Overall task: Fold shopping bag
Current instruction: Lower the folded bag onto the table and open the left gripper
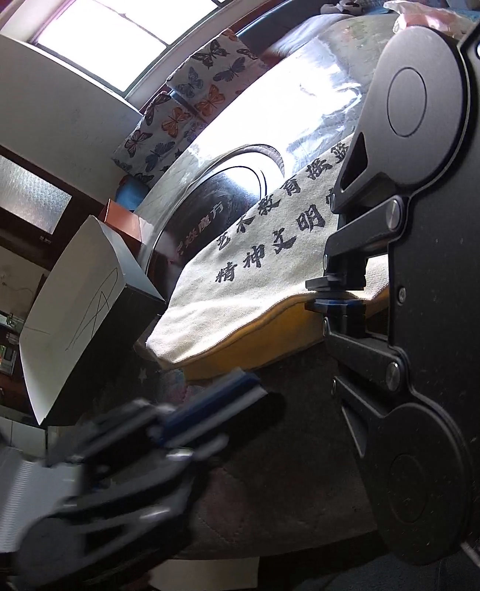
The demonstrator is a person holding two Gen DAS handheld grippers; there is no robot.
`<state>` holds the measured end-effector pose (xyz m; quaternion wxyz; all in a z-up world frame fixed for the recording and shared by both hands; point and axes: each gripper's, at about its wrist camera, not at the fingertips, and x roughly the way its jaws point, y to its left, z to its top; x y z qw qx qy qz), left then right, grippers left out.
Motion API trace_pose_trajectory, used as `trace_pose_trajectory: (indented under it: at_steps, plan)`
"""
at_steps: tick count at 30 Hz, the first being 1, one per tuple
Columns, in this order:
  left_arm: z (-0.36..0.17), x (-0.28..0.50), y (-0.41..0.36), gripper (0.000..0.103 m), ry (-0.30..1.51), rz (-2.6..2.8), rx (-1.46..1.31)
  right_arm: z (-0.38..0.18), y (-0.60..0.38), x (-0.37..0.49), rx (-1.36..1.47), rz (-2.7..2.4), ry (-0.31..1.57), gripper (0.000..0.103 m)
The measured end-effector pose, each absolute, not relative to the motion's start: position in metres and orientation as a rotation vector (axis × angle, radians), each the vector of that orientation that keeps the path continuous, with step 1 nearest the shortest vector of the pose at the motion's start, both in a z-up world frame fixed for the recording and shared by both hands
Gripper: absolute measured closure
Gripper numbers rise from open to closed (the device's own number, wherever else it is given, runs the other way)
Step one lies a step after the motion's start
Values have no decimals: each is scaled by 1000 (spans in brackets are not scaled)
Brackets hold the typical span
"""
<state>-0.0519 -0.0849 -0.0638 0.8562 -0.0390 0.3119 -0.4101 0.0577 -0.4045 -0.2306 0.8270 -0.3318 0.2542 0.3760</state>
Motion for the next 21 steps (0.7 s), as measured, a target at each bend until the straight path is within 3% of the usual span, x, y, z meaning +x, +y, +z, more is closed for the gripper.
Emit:
trace_pose_trajectory:
  at_steps: [13, 18, 21]
  plan:
    - [-98, -29, -93, 89, 694, -771, -45, -229, -402, 56, -759, 818, 538, 97]
    - [-106, -26, -95, 90, 707, -766, -13, -226, -399, 55, -801, 832, 549, 94]
    - [-109, -24, -93, 96, 718, -755, -25, -222, -403, 56, -795, 856, 582, 89]
